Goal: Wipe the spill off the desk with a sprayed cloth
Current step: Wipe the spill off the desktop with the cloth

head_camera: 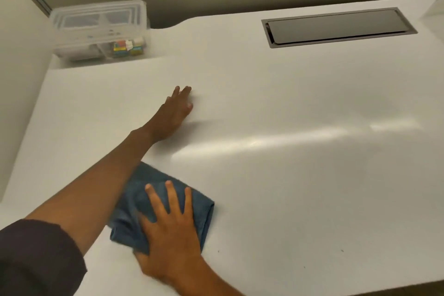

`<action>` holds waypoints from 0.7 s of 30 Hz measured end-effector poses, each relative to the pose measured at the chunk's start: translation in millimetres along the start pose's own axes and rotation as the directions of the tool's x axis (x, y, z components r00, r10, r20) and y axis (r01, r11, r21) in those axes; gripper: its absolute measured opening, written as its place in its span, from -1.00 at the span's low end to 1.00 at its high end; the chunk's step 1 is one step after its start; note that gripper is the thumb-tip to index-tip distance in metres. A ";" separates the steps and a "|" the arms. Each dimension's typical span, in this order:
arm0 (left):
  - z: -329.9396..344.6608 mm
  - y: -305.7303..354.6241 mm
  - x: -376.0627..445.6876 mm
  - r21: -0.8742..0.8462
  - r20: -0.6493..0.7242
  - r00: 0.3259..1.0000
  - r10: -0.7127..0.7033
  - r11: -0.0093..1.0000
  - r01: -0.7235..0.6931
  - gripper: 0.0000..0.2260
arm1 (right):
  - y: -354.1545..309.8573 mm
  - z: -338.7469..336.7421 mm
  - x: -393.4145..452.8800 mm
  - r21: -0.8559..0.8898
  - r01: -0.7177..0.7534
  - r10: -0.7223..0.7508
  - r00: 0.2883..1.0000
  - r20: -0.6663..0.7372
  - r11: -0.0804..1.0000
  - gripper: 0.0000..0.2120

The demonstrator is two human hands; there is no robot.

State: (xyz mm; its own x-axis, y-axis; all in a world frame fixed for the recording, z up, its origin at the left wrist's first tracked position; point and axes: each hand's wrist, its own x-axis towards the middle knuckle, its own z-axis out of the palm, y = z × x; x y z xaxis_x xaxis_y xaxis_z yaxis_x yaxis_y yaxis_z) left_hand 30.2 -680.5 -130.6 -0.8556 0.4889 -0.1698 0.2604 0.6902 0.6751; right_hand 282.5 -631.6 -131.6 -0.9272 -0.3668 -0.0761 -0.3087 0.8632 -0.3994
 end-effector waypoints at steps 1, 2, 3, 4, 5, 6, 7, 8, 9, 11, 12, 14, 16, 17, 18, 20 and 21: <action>3.2 -0.6 -0.4 0.034 0.009 1.000 0.018 0.999 -0.019 -0.46 | -12.3 5.3 -8.7 -0.003 0.005 -0.005 1.000 0.020 1.000 -0.43; 5.7 -1.5 -1.0 0.055 0.015 0.999 0.032 0.998 -0.033 -0.45 | -21.0 10.3 -15.1 0.009 -0.007 0.007 1.000 0.024 1.000 -0.49; 6.7 -3.6 -1.3 0.068 0.018 0.999 0.037 0.997 -0.038 -0.45 | -25.5 15.5 -18.5 0.021 -0.015 0.014 1.000 0.013 1.000 -0.58; 6.8 -3.9 -1.3 0.080 0.021 0.999 0.037 0.996 -0.038 -0.44 | -25.8 18.5 -20.9 0.010 -0.019 0.019 1.000 0.006 1.000 -0.64; 6.8 -4.5 -0.9 0.087 0.020 0.999 0.035 0.996 -0.037 -0.43 | -22.9 21.1 -23.5 -0.024 -0.012 0.012 1.000 -0.005 1.000 -0.66; 6.5 -3.9 -0.8 0.092 0.016 0.999 0.036 0.995 -0.037 -0.43 | -18.4 24.0 -25.2 -0.049 0.013 -0.013 1.000 -0.010 0.999 -0.61; 6.5 -2.4 -1.1 0.093 0.013 0.999 0.035 0.995 -0.036 -0.43 | -13.3 22.7 -25.7 -0.048 0.032 -0.032 0.999 0.008 0.998 -0.56; 6.7 -1.3 -1.7 0.089 0.013 0.999 0.030 0.996 -0.031 -0.44 | -8.3 18.1 -24.1 -0.031 0.031 -0.030 0.999 0.037 0.999 -0.52; 6.4 -0.5 -2.8 0.087 0.015 1.000 0.023 0.996 -0.024 -0.45 | -2.8 11.3 -21.7 -0.015 0.017 -0.016 0.999 0.049 1.000 -0.49; 5.3 0.6 -5.8 0.084 0.021 1.000 0.004 0.996 -0.006 -0.47 | 13.1 -1.4 -11.8 0.000 -0.045 0.045 0.999 -0.020 0.999 -0.44; 3.5 1.7 -7.9 0.083 0.027 1.000 -0.007 0.997 0.005 -0.48 | 26.2 -9.6 -6.3 0.028 -0.091 0.092 0.994 -0.064 0.995 -0.42; -1.8 2.5 -12.0 0.079 0.038 0.999 -0.035 0.996 0.032 -0.48 | 68.1 -28.0 4.6 0.066 -0.217 0.224 0.965 -0.139 0.974 -0.38; -8.8 -0.6 -20.9 0.089 0.026 0.998 -0.063 0.994 0.060 -0.48 | 123.0 -54.5 8.7 0.041 -0.370 0.371 0.912 -0.175 0.928 -0.34; -12.4 -3.4 -26.7 0.095 0.020 0.998 -0.067 0.993 0.065 -0.48 | 152.9 -67.8 6.3 0.036 -0.452 0.449 0.868 -0.212 0.891 -0.33; -15.3 -5.7 -32.1 0.096 0.017 0.998 -0.067 0.993 0.065 -0.47 | 184.3 -78.8 0.5 0.045 -0.528 0.522 0.816 -0.248 0.848 -0.32; -22.3 -12.1 -46.8 0.091 0.000 0.997 -0.074 0.993 0.074 -0.47 | 235.1 -96.0 -13.0 0.057 -0.638 0.626 0.728 -0.279 0.768 -0.29; -25.7 -15.8 -54.1 0.089 -0.011 0.997 -0.077 0.993 0.078 -0.47 | 251.7 -100.8 -18.3 0.046 -0.669 0.650 0.700 -0.295 0.742 -0.28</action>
State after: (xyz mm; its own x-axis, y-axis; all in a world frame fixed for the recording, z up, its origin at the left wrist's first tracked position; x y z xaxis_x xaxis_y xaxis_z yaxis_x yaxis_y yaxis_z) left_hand 60.9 -731.6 -113.6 -0.8781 0.4281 -0.2137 0.2315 0.7710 0.5932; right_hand 200.4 -372.6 -138.7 -0.9126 0.4065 -0.0431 0.4010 0.8699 -0.2873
